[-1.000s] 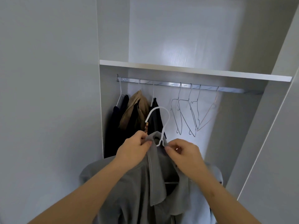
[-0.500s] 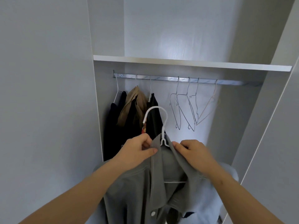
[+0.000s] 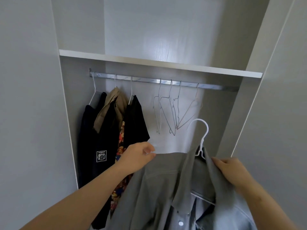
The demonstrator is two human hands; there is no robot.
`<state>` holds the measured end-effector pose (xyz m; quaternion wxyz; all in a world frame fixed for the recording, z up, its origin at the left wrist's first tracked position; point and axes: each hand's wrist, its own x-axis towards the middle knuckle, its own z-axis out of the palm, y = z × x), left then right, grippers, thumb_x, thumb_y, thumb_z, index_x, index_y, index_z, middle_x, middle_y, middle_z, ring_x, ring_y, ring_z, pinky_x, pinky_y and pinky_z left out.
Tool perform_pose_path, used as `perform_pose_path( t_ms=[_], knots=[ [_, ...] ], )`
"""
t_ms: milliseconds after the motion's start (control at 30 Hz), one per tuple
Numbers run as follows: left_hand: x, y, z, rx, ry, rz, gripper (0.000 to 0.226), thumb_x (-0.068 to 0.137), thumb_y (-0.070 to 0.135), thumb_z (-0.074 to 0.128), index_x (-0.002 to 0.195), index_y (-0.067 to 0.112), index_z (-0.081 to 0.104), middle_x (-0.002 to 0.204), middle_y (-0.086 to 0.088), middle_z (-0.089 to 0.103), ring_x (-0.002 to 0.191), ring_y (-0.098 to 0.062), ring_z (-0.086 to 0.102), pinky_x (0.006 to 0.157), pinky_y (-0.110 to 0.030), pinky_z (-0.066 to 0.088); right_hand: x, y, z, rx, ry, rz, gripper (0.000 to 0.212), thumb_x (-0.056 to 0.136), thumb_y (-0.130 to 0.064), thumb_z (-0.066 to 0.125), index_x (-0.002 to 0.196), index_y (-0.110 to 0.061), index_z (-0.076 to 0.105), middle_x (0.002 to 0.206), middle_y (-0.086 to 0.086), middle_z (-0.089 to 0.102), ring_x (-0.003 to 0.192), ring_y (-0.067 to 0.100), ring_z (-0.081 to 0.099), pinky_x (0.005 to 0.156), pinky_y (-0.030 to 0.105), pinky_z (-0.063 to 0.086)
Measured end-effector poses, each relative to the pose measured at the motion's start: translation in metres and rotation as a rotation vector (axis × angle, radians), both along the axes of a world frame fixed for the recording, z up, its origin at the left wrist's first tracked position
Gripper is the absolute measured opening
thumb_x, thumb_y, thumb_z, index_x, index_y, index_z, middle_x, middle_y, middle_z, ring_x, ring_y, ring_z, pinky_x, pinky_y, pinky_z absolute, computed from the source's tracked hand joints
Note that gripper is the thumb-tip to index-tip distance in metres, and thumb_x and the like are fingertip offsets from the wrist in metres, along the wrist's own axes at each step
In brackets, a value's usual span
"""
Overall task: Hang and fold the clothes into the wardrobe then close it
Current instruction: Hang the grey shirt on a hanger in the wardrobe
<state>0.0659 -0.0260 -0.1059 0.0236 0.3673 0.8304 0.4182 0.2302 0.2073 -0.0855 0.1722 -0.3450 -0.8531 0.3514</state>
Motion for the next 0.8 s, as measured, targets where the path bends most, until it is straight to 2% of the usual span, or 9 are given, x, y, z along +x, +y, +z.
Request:
perform_pose_path(
  t_ms=[67,100,167,233,300,433,600,700,800],
  knots=[
    [-0.006,0.004,-0.002,0.011,-0.035,0.053,0.005,0.089,0.027,0.059,0.093,0.027,0.063,0.093,0.016,0.06,0.086,0.002,0.054,0.067,0.0,0.037,-0.007,0.0,-0.006,-0.093,0.026,0.021,0.043,0.093,-0.027,0.055,0.085,0.014,0.065,0.086,0.029,0.067,0.082,0.038,0.065,0.071,0.036,0.05],
    [-0.009,0.005,-0.002,0.018,-0.051,0.081,0.006,0.089,0.027,0.059,0.085,0.031,0.061,0.089,0.019,0.06,0.083,0.006,0.053,0.065,-0.001,0.037,-0.013,-0.004,-0.01,-0.137,0.035,0.029,0.041,0.093,-0.024,0.056,0.083,0.014,0.064,0.084,0.029,0.067,0.076,0.035,0.065,0.07,0.034,0.05],
    [-0.019,0.006,-0.004,0.033,-0.077,0.136,0.016,0.089,0.027,0.057,0.077,0.038,0.058,0.084,0.022,0.059,0.08,0.009,0.052,0.062,-0.004,0.037,-0.026,-0.017,-0.017,-0.223,0.024,0.07,0.034,0.093,-0.021,0.055,0.072,0.005,0.062,0.071,0.021,0.064,0.063,0.023,0.056,0.06,0.025,0.043],
    [-0.031,0.006,-0.004,0.047,-0.101,0.172,0.019,0.089,0.028,0.056,0.075,0.041,0.057,0.082,0.023,0.059,0.079,0.01,0.052,0.06,-0.006,0.035,-0.044,-0.035,-0.023,-0.331,0.005,0.132,0.028,0.093,-0.02,0.055,0.072,-0.004,0.06,0.069,0.017,0.06,0.063,0.021,0.054,0.061,0.023,0.042],
    [-0.048,0.006,-0.003,0.056,-0.113,0.201,0.021,0.089,0.028,0.054,0.074,0.042,0.056,0.082,0.023,0.058,0.079,0.008,0.052,0.061,-0.009,0.036,-0.067,-0.049,-0.027,-0.432,-0.006,0.171,0.026,0.094,-0.021,0.054,0.075,-0.003,0.061,0.074,0.017,0.064,0.068,0.023,0.058,0.065,0.028,0.046],
    [-0.097,0.003,0.004,0.098,-0.147,0.271,0.019,0.088,0.026,0.054,0.075,0.04,0.057,0.086,0.017,0.06,0.086,-0.007,0.058,0.074,-0.022,0.044,-0.125,-0.072,-0.021,-0.591,0.015,0.165,0.025,0.095,-0.015,0.05,0.078,-0.003,0.064,0.076,0.015,0.066,0.069,0.025,0.06,0.058,0.026,0.049],
    [-0.179,-0.003,0.018,0.242,-0.135,0.348,0.012,0.088,0.018,0.058,0.085,0.029,0.06,0.088,0.011,0.06,0.086,-0.007,0.056,0.064,-0.015,0.039,-0.212,-0.084,-0.003,-0.703,0.135,0.138,0.024,0.094,-0.006,0.046,0.078,-0.001,0.062,0.082,0.019,0.066,0.073,0.029,0.06,0.069,0.035,0.052],
    [-0.225,0.006,0.02,0.103,-0.139,0.309,0.018,0.087,0.016,0.061,0.103,0.025,0.058,0.107,0.003,0.059,0.093,-0.01,0.054,0.074,-0.02,0.04,-0.266,-0.08,0.015,-0.718,0.249,0.06,0.021,0.094,-0.005,0.044,0.085,-0.001,0.062,0.085,0.02,0.065,0.073,0.031,0.059,0.066,0.035,0.051],
    [-0.265,0.022,0.029,-0.059,-0.132,0.287,0.042,0.089,0.024,0.058,0.129,0.023,0.045,0.124,0.0,0.053,0.101,-0.014,0.054,0.08,-0.027,0.046,-0.316,-0.07,0.029,-0.674,0.338,-0.01,0.02,0.094,-0.001,0.042,0.089,0.007,0.06,0.081,0.019,0.06,0.07,0.028,0.054,0.062,0.032,0.045]
  ],
)
